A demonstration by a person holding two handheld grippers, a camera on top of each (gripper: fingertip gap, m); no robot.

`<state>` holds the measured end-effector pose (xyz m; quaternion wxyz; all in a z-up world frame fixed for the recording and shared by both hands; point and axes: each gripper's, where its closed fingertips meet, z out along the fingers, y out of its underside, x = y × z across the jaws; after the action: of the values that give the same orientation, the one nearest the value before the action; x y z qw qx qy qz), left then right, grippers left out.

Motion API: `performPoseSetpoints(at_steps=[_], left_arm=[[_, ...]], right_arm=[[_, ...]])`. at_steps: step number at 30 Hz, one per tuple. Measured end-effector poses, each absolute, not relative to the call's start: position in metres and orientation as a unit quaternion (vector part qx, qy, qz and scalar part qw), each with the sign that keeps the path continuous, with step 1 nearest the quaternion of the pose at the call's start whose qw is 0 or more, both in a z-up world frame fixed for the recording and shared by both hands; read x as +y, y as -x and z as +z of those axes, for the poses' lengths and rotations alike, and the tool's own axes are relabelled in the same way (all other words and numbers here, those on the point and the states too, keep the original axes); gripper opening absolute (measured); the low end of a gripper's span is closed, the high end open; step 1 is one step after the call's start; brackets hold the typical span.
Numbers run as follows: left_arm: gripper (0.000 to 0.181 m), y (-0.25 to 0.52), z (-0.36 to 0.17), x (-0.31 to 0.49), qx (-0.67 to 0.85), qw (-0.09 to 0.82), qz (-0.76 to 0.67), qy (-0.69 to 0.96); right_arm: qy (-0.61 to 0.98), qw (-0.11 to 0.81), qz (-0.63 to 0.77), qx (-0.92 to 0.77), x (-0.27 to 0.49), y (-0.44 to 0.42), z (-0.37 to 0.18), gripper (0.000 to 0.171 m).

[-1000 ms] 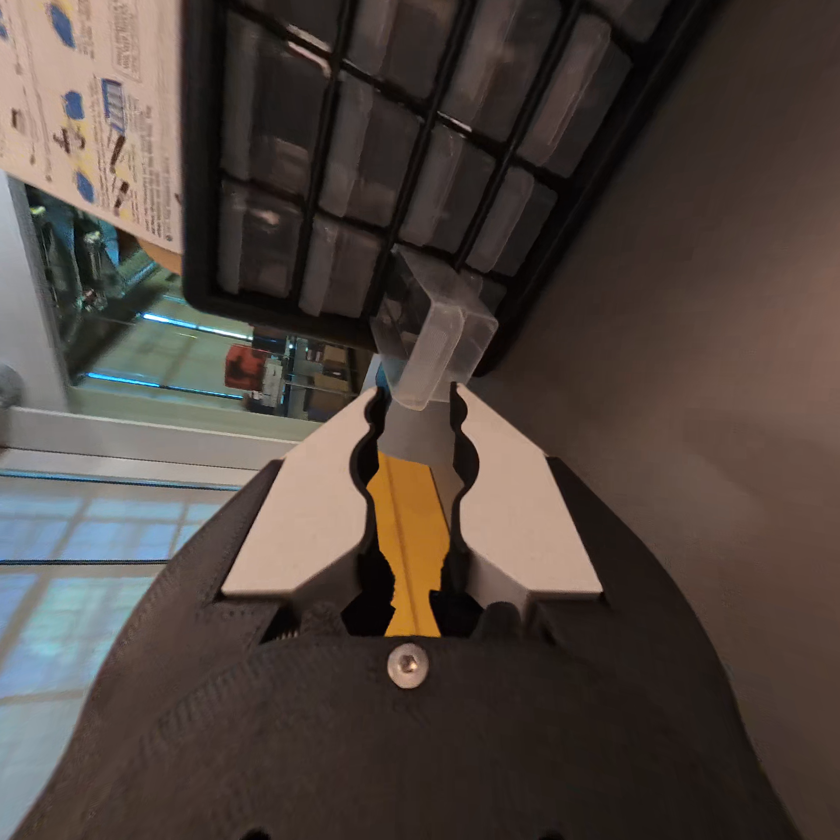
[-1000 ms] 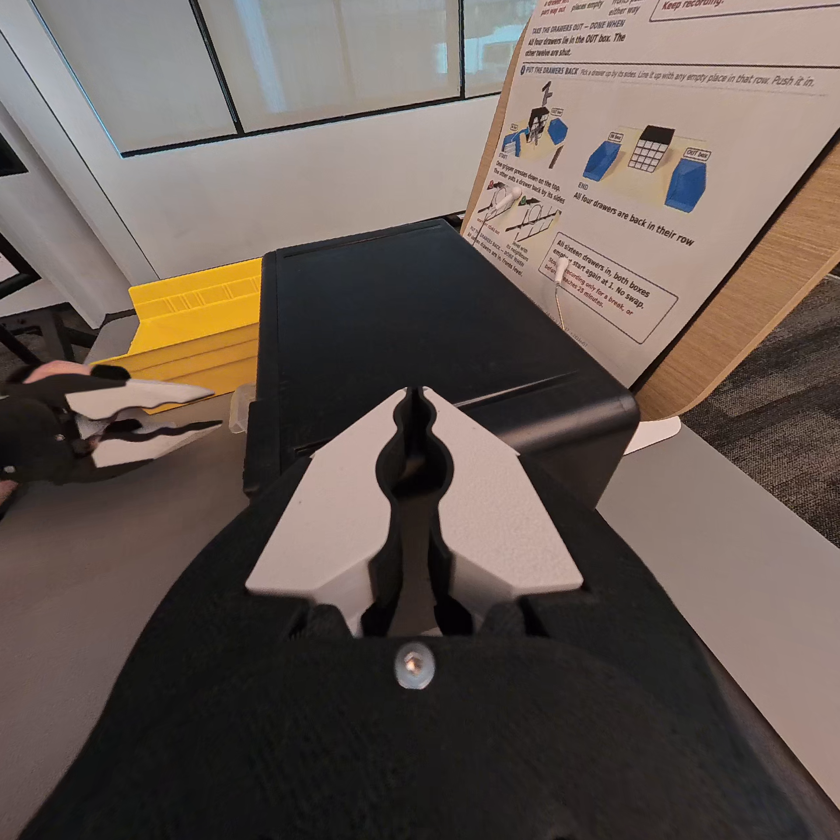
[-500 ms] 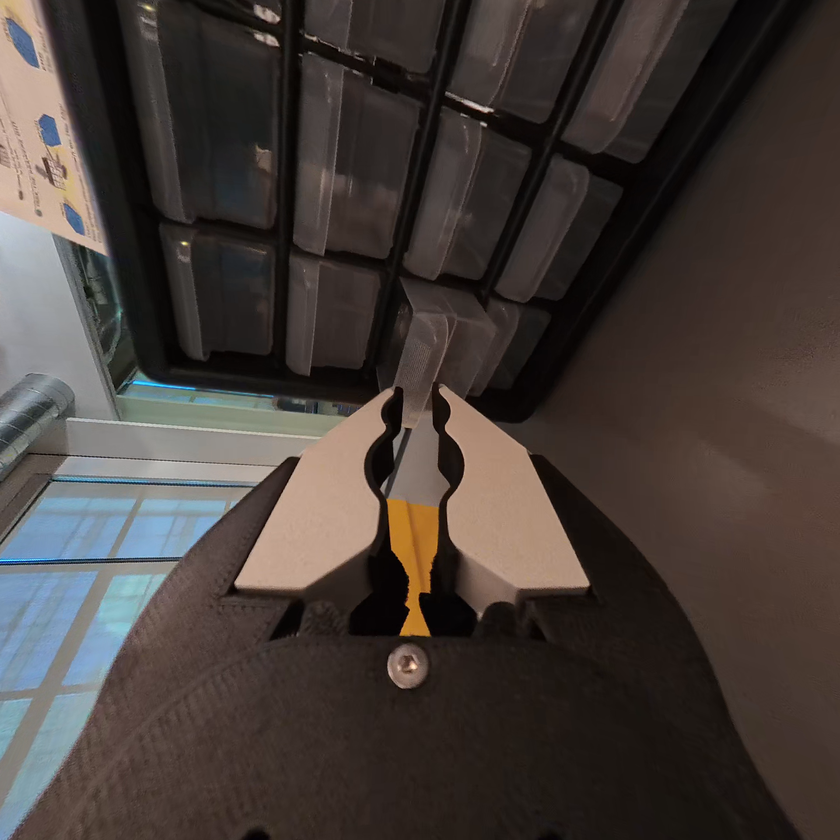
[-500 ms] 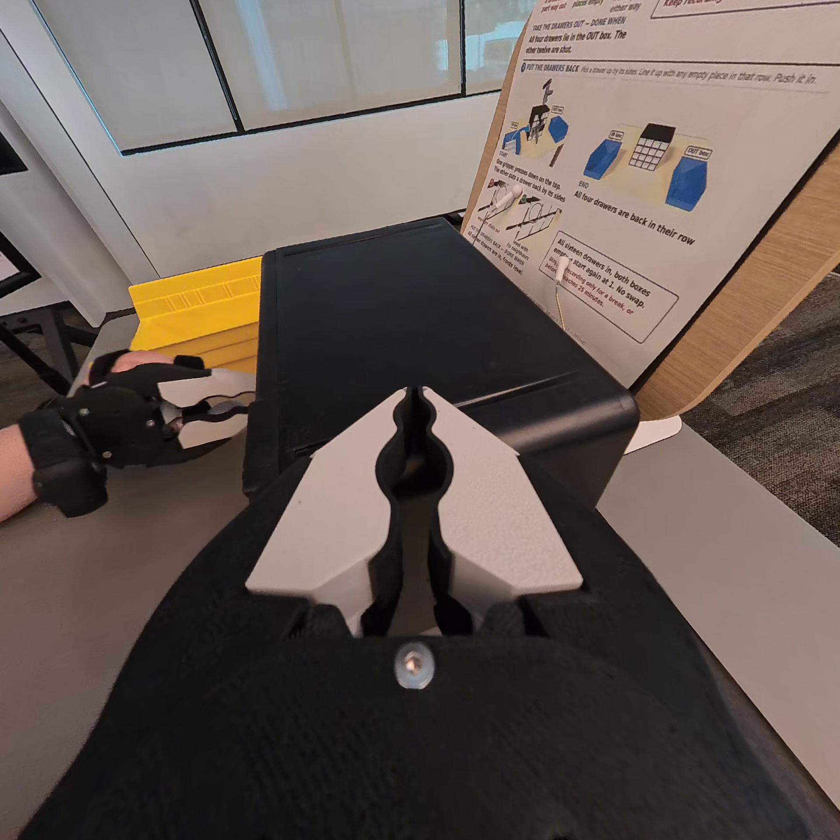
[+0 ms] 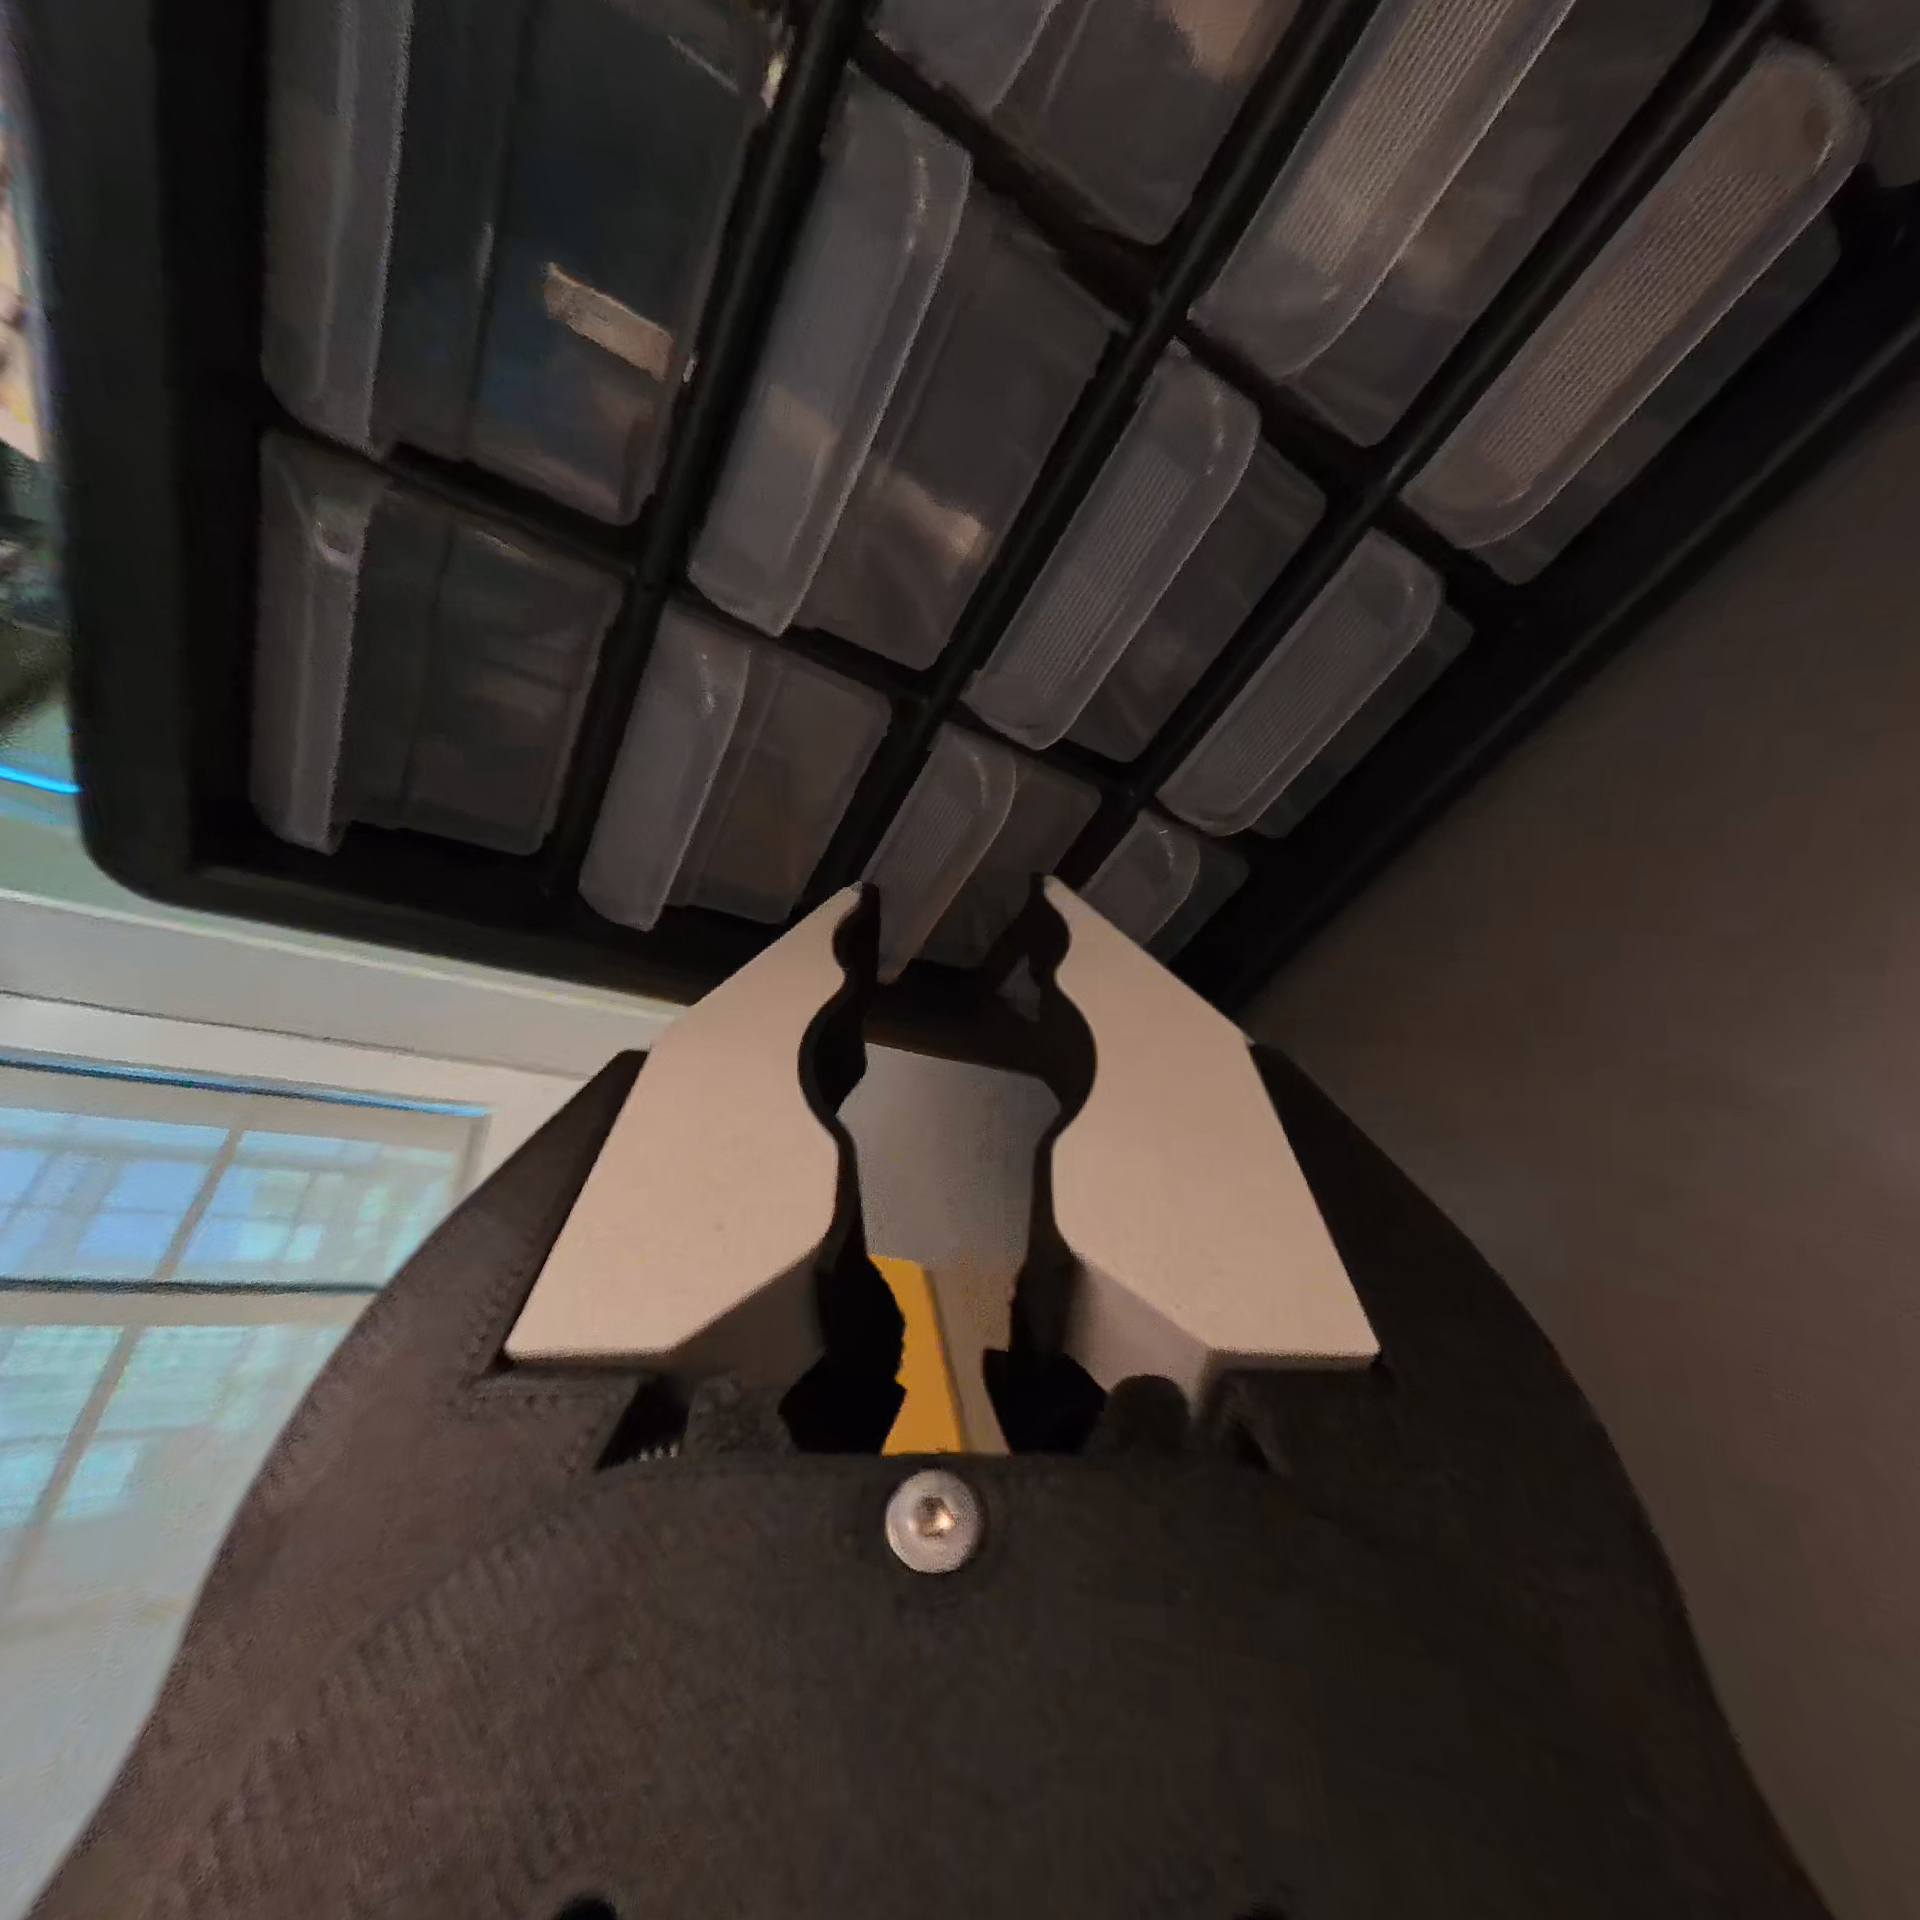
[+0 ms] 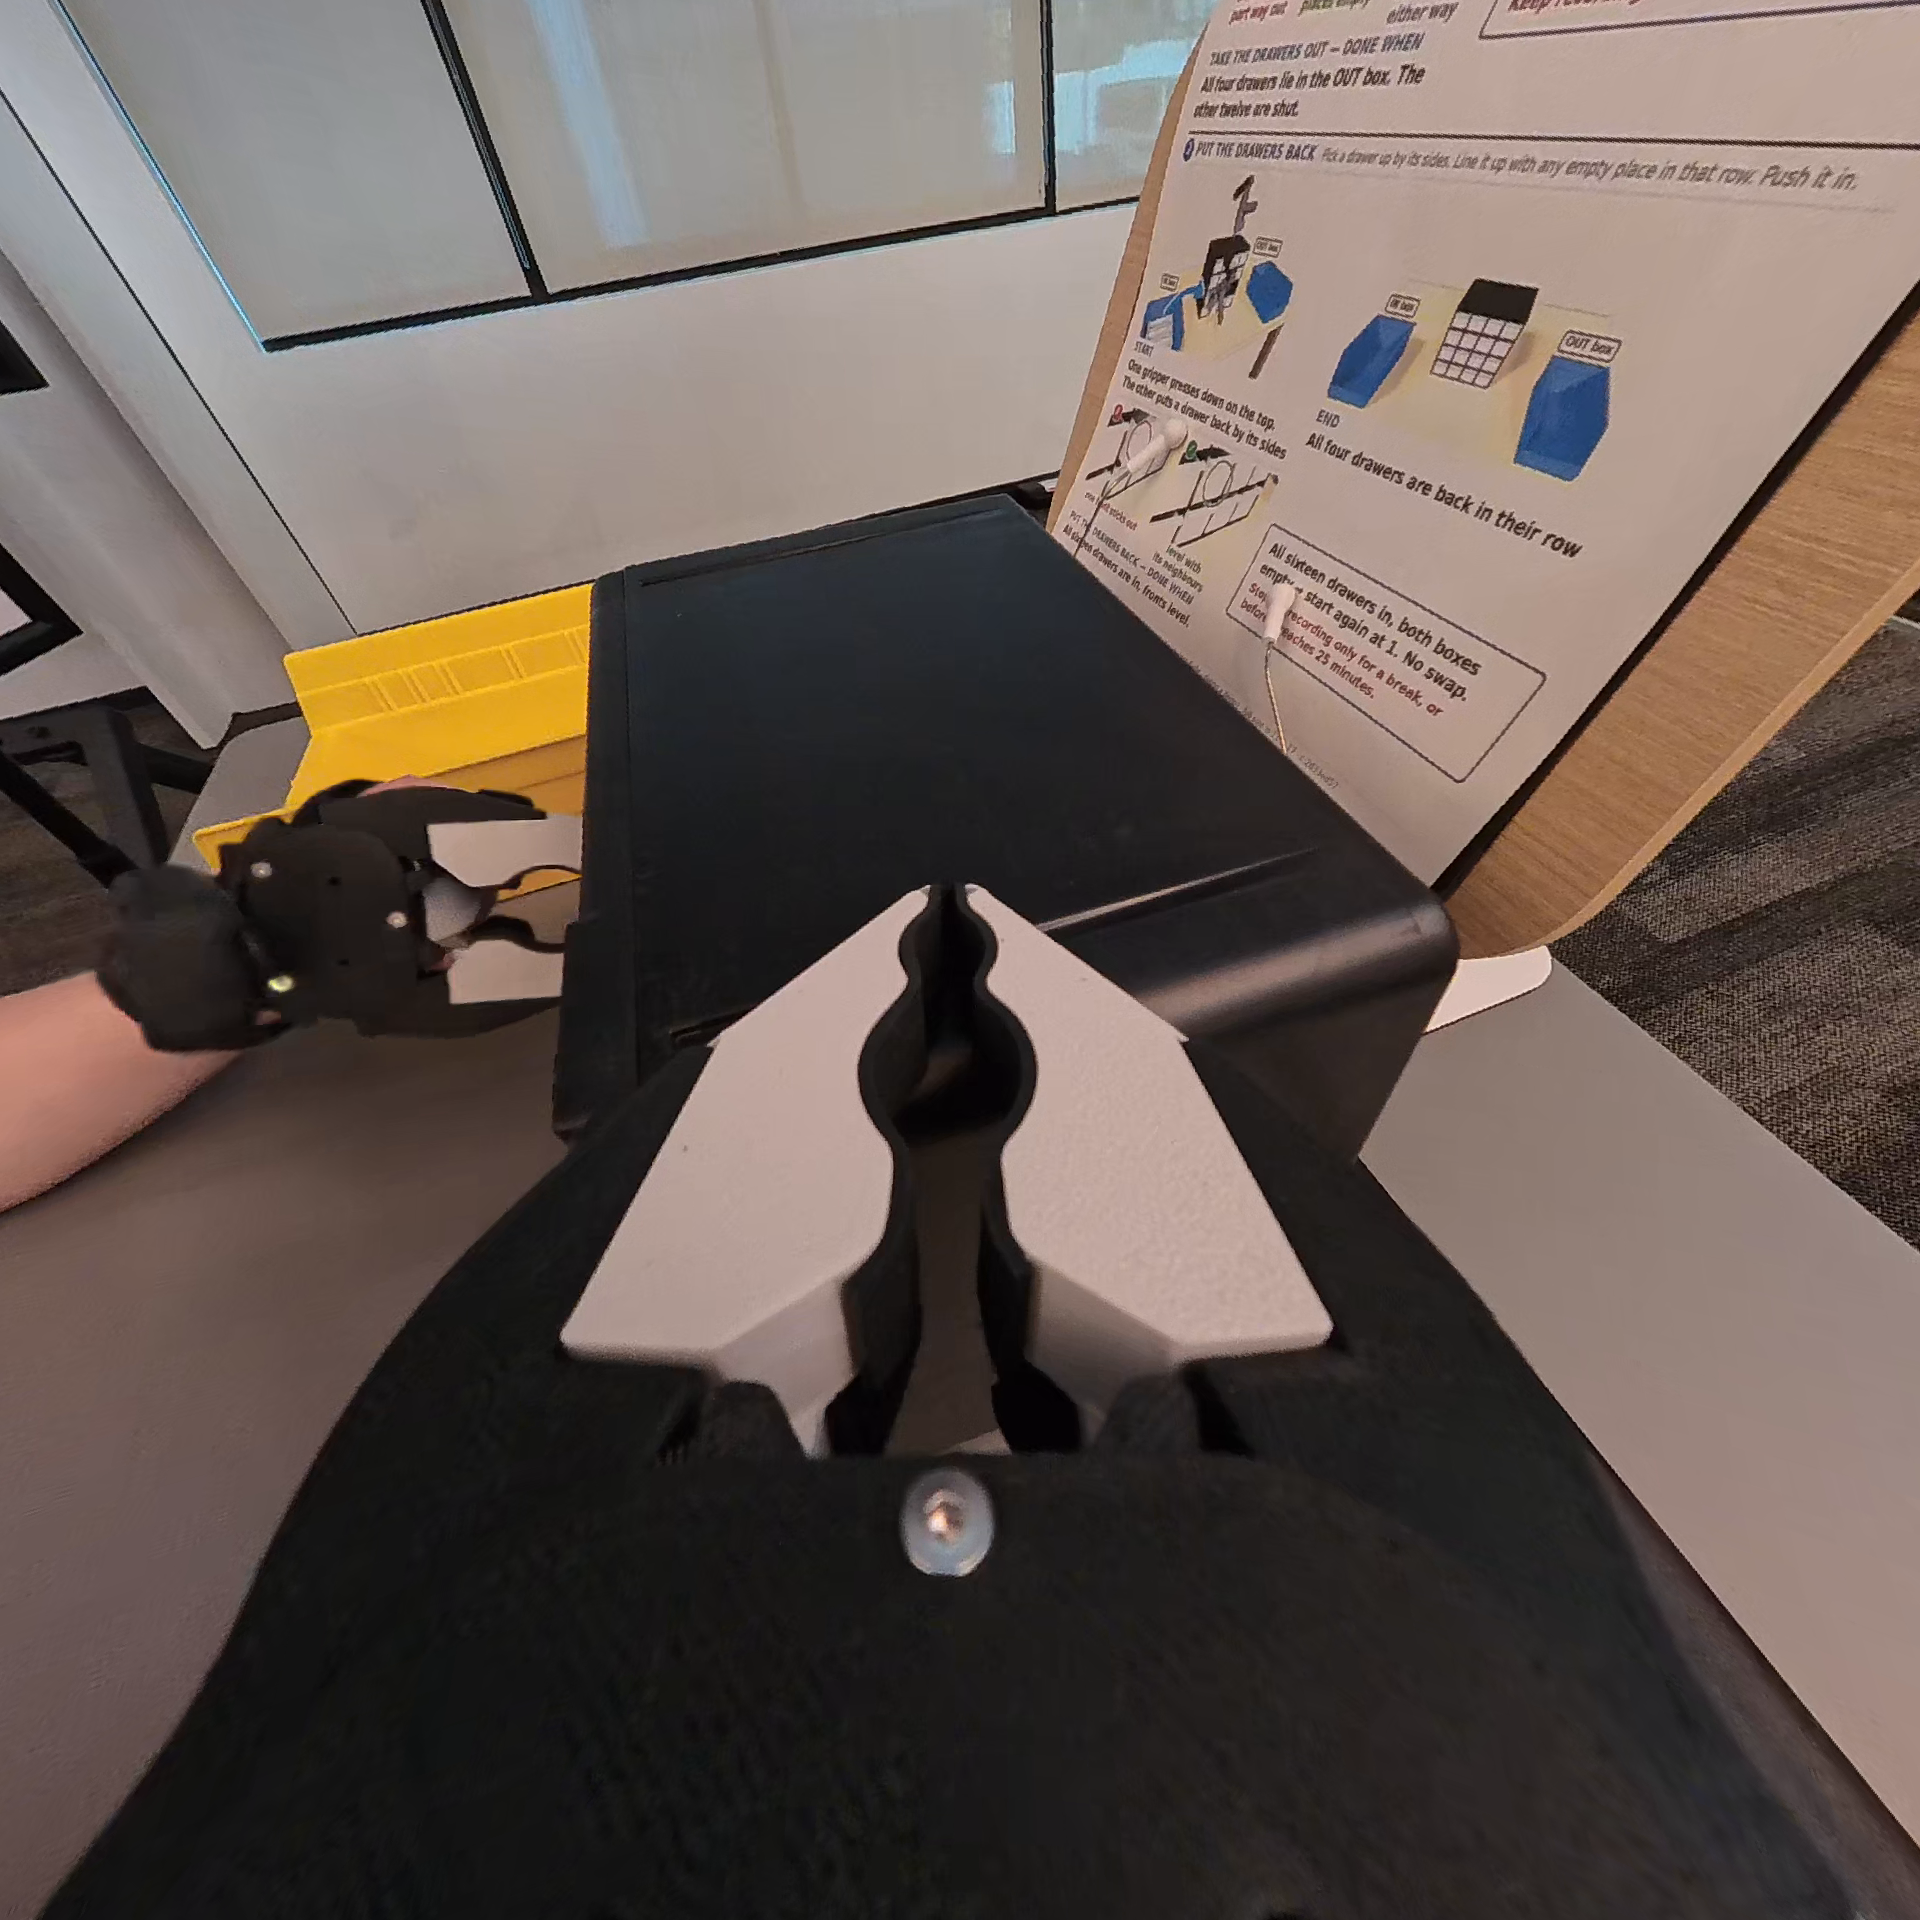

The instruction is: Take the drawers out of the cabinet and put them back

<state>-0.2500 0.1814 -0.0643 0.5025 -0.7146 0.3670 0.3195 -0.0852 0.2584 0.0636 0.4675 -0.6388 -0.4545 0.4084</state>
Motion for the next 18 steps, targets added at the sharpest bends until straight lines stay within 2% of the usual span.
performPoseSetpoints(at_steps=[3, 6, 9, 10, 15, 16, 18], left_arm=[[0.029, 0.237, -0.038, 0.164, 0.341, 0.579, 0.233, 0.703], [0.026, 0.240, 0.023, 0.147, 0.271, 0.670, 0.165, 0.671], [0.009, 0.272, 0.082, 0.144, 0.146, 0.720, 0.113, 0.669], [0.009, 0.280, 0.095, 0.146, 0.116, 0.721, 0.083, 0.678], [0.036, 0.281, 0.142, 0.159, 0.082, 0.717, -0.133, 0.680], [0.049, 0.281, 0.147, 0.161, 0.082, 0.711, -0.177, 0.675], [0.061, 0.278, 0.157, 0.161, 0.086, 0.698, -0.269, 0.658]], right_arm=[[0.639, 0.468, 0.407, -0.455, 0.258, 0.085, 0.064, 0.000], [0.643, 0.469, 0.399, -0.456, 0.258, 0.085, 0.064, 0.000], [0.649, 0.469, 0.387, -0.457, 0.258, 0.085, 0.064, 0.000], [0.653, 0.468, 0.384, -0.456, 0.258, 0.085, 0.064, 0.000], [0.650, 0.491, 0.327, -0.479, 0.258, 0.083, 0.064, 0.007], [0.656, 0.503, 0.305, -0.474, 0.264, 0.079, 0.065, 0.012], [0.666, 0.515, 0.296, -0.451, 0.269, 0.073, 0.071, 0.023]])
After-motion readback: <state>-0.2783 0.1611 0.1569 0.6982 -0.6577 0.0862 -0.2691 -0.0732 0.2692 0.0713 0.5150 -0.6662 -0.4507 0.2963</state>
